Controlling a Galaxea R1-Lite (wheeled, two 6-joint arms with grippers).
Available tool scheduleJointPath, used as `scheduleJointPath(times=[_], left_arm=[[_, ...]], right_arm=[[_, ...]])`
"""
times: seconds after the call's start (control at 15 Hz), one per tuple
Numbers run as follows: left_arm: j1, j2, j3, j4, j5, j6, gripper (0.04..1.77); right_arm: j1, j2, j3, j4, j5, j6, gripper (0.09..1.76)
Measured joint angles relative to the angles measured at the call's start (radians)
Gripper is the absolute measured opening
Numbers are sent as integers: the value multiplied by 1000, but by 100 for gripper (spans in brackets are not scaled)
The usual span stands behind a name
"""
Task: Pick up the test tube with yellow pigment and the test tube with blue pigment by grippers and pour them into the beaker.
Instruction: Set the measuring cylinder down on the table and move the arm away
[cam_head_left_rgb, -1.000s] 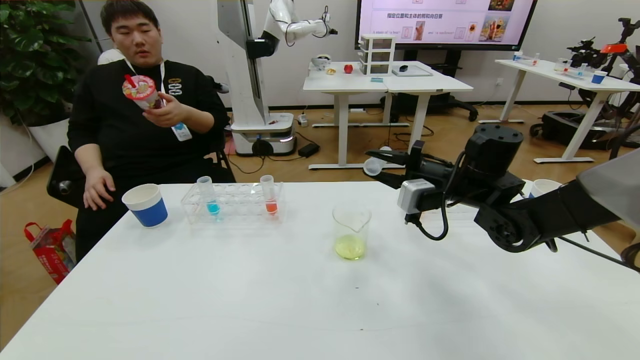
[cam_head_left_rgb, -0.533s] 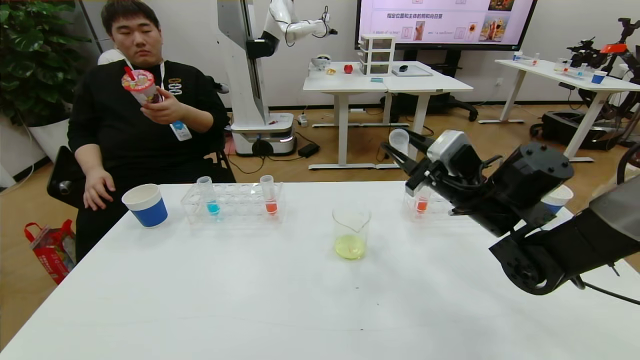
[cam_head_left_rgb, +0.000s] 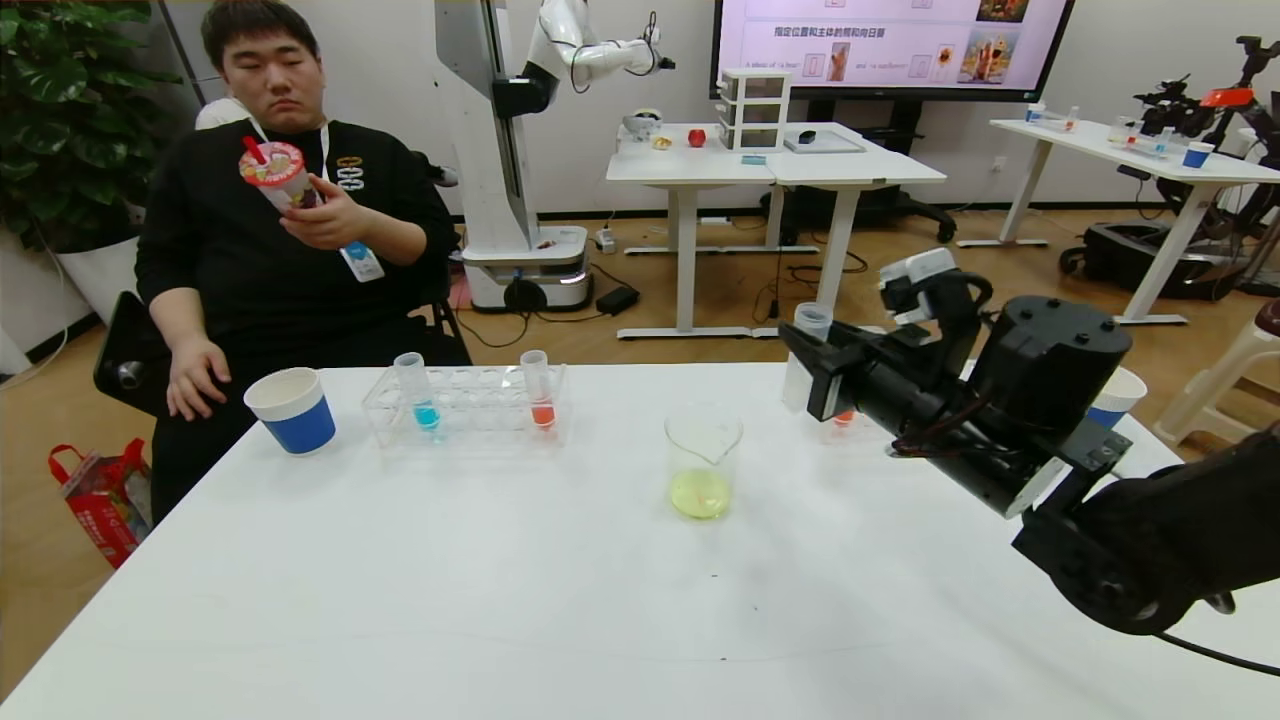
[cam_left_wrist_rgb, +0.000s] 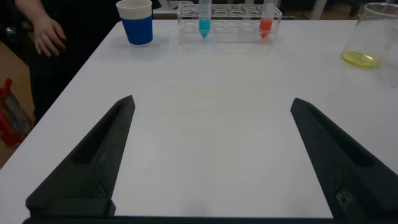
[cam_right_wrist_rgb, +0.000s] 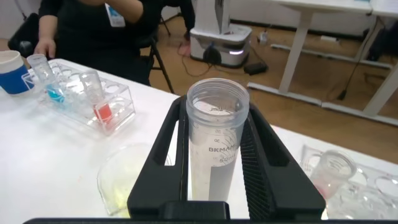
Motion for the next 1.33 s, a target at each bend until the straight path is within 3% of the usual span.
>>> scheduleJointPath(times=[0.13, 0.4, 0.8, 1.0, 1.33], left_arm=[[0, 0, 0, 0, 0, 0, 175], [0, 0, 0, 0, 0, 0, 175], [1, 0, 0, 0, 0, 0, 175], [0, 0, 0, 0, 0, 0, 175], [0, 0, 0, 0, 0, 0, 175]], right_arm=[[-50, -59, 19, 64, 14, 16, 51], [-191, -115, 55, 61, 120, 19, 51], [-557, -108, 45, 61, 308, 20, 51], [-699, -44, -31, 66, 345, 16, 51], [-828, 117, -224, 70, 347, 10, 51]])
